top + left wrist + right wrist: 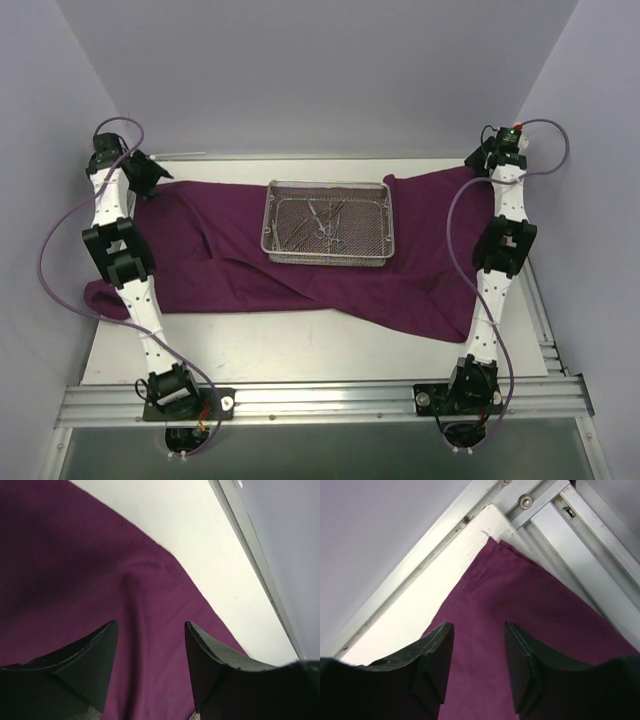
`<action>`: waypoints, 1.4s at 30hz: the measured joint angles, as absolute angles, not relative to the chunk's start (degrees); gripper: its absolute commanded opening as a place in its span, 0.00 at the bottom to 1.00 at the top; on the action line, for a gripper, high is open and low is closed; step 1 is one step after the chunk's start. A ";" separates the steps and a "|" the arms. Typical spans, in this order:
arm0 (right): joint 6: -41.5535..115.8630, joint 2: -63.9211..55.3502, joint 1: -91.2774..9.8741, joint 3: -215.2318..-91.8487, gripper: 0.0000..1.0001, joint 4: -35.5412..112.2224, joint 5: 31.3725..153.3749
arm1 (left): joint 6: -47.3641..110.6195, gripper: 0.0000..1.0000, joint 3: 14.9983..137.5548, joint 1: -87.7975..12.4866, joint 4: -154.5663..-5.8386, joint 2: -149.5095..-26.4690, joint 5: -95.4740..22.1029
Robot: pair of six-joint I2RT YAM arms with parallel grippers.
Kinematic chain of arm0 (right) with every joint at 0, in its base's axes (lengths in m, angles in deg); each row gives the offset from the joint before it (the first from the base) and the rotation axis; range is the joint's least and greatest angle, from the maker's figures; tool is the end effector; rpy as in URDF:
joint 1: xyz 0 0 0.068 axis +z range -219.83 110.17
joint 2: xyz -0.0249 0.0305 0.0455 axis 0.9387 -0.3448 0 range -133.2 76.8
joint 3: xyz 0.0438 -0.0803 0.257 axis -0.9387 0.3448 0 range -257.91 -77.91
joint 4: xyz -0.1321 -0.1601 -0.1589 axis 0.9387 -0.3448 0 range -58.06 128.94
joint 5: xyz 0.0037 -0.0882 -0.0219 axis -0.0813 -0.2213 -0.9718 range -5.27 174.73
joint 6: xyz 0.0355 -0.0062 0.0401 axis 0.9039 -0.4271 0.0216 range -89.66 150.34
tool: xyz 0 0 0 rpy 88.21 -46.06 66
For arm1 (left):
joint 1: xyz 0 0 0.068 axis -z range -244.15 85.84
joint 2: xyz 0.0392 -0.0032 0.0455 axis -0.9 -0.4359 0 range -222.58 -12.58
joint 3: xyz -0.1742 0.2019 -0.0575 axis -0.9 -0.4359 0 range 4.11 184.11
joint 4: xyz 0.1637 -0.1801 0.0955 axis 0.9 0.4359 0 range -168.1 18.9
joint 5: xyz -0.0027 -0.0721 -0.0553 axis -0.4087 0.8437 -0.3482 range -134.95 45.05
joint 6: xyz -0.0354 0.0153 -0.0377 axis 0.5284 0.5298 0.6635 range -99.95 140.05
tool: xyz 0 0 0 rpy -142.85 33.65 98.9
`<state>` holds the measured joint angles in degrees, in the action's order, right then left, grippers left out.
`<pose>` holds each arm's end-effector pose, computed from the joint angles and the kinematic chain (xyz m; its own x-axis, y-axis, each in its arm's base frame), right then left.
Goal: Open and lay out the surgical kit
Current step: Smooth out the surgical kit at the center of the board.
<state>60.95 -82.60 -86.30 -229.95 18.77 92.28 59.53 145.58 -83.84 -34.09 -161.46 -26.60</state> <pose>0.5908 -0.1698 0.1840 -0.2952 0.6135 -0.7324 0.3712 0.7800 0.5038 0.5347 0.1794 0.1936 -0.4823 -0.8135 -0.3249 -0.5721 0.5734 -0.5864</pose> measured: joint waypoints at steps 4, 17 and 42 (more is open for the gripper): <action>61.19 -75.23 -86.41 -226.24 0.59 14.38 93.64 | 55.62 0.65 140.29 -83.75 -32.10 -153.59 -28.85; 56.95 -35.32 -77.95 -191.70 0.65 -4.22 88.13 | 57.13 0.57 104.62 -76.89 -32.17 -125.24 -33.24; 63.81 -11.21 -66.04 -141.70 0.40 -1.73 86.16 | 58.29 0.54 90.50 -75.44 -30.40 -114.88 -24.91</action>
